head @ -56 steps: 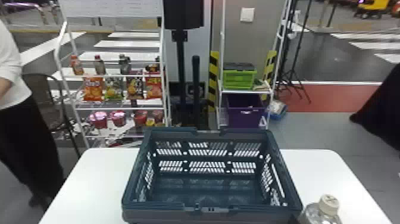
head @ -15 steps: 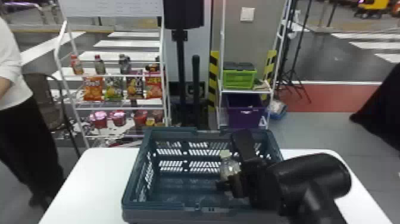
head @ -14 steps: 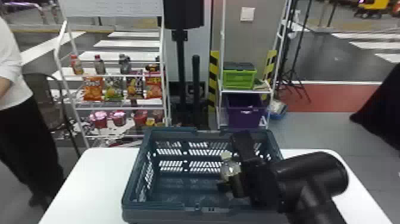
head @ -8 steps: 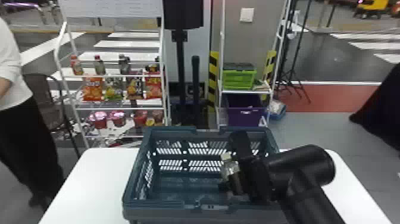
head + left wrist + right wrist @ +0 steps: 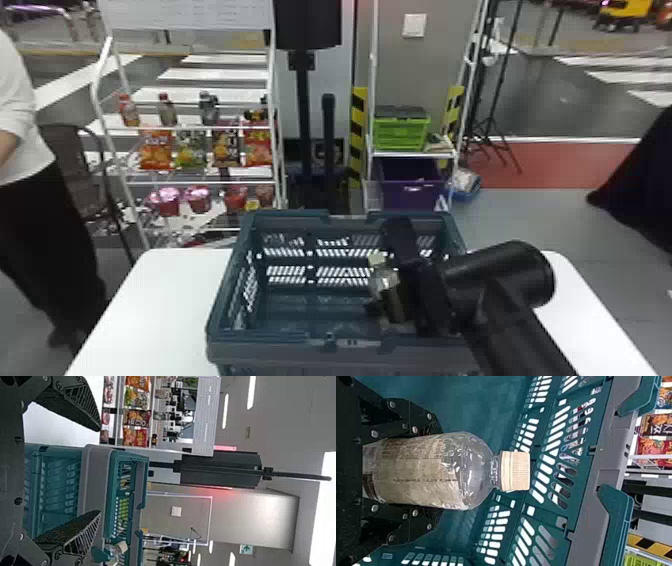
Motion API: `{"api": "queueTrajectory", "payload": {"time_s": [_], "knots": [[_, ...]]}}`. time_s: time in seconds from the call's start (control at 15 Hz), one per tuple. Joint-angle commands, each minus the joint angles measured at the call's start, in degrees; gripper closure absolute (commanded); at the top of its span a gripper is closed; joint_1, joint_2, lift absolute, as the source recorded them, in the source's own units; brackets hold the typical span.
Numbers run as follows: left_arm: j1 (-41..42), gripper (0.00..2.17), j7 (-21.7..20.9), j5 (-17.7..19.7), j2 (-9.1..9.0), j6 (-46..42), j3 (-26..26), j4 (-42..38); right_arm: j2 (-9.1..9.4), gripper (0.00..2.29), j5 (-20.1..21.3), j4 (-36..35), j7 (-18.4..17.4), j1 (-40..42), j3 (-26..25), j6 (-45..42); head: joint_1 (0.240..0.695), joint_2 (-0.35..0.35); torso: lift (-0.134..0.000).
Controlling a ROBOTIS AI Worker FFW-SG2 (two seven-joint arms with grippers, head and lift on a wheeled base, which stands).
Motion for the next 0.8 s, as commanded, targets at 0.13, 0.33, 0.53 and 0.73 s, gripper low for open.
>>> {"api": "queueTrajectory", "payload": {"time_s": [0.13,0.33,0.53,0.73], "knots": [[0.09,0.15,0.08,0.00,0.00,-0.95,-0.02,-0.02,0.05,1.72,0.00,-2.91,-0.01,1.44,0.09,0.02,0.499,0.000,0.000],[0.18,0.15,0.08,0.00,0.00,-1.13,-0.02,-0.11,0.05,1.72,0.61,-11.26,-0.01,3.37,-0.26,4.06,0.499,0.000,0.000],[0.00,0.15,-0.01,0.09,-0.09,-1.13,-0.02,0.15,0.05,1.72,0.61,-20.14,-0.01,5.83,-0.61,10.04,0.499,0.000,0.000],[-0.17,0.15,-0.18,0.09,-0.18,-1.13,-0.02,0.15,0.05,1.72,0.70,-27.26,-0.01,8.64,-0.70,13.20,0.499,0.000,0.000]]}}
